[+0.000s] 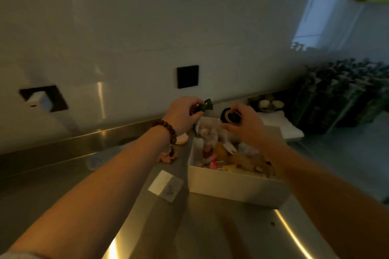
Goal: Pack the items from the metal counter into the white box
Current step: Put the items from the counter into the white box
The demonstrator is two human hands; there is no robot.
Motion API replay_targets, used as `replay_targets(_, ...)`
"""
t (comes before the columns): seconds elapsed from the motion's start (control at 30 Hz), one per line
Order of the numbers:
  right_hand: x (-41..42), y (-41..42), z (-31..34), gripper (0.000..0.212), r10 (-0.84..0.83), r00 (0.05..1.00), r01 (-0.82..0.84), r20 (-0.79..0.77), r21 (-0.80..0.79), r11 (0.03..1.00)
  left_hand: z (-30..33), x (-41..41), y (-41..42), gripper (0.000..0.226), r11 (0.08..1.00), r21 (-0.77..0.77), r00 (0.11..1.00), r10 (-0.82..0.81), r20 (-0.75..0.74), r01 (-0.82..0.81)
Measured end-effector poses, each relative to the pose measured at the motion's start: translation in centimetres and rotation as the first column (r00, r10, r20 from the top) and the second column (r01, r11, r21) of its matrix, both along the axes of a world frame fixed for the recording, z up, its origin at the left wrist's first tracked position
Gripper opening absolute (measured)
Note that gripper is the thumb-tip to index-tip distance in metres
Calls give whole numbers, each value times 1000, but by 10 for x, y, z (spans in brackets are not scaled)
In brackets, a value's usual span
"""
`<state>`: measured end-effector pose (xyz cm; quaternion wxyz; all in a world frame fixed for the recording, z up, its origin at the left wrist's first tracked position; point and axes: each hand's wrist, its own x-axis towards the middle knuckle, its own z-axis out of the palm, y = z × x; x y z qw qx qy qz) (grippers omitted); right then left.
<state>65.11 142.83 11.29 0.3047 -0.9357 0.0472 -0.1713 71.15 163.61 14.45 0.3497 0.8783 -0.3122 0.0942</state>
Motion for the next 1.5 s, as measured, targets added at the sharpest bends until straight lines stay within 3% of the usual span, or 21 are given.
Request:
replay_targets(0.17,-32,-74,-8,43,-79,997,79,-12,27,996,-19,-9,-85,27,985,31,980,-166,-110,170)
replay_targets(0.4,-57,-129,-20,38,-165,985,169,-56,87,982,-55,-18,-169,25,955,140,939,-219,-265,262)
replay_targets(0.53,-58,-138,-25,37,-166,982,173,-88,73,982,-85,-19,-188,15,944,188,890,-173,-423,272)
replay_targets(0.6,-57,-138,-28,38,-160,983,166,-95,60,984,-97,-19,-188,13,928,271,898,-123,-423,255)
replay_targets(0.77,-47,-128,-35,41,-107,985,113,-134,39,993,-107,-12,-175,35,931,221,869,-160,-468,291)
replay_targets(0.83,-40,-120,-39,41,-102,986,107,-134,29,994,-106,-9,-169,53,930,243,890,-153,-430,277)
replay_targets(0.9,-30,-110,-46,44,-109,982,111,-157,3,994,-106,-7,-165,74,897,361,940,-141,-310,253)
replay_targets(1.0,-13,-94,-62,51,-133,950,111,-284,-93,990,-114,-6,-160,94,821,500,957,-186,-223,276)
replay_targets(1.2,-4,-83,-98,48,-216,884,146,-416,-193,970,-142,-10,-159,107,764,575,952,-183,-244,294)
replay_targets(1.33,-1,-86,-105,33,-212,862,132,-460,-200,971,-149,-7,-165,116,710,635,951,-200,-234,305)
replay_targets(1.5,3,-87,-109,39,-199,865,86,-461,-255,963,-154,-6,-163,118,677,669,951,-197,-239,308)
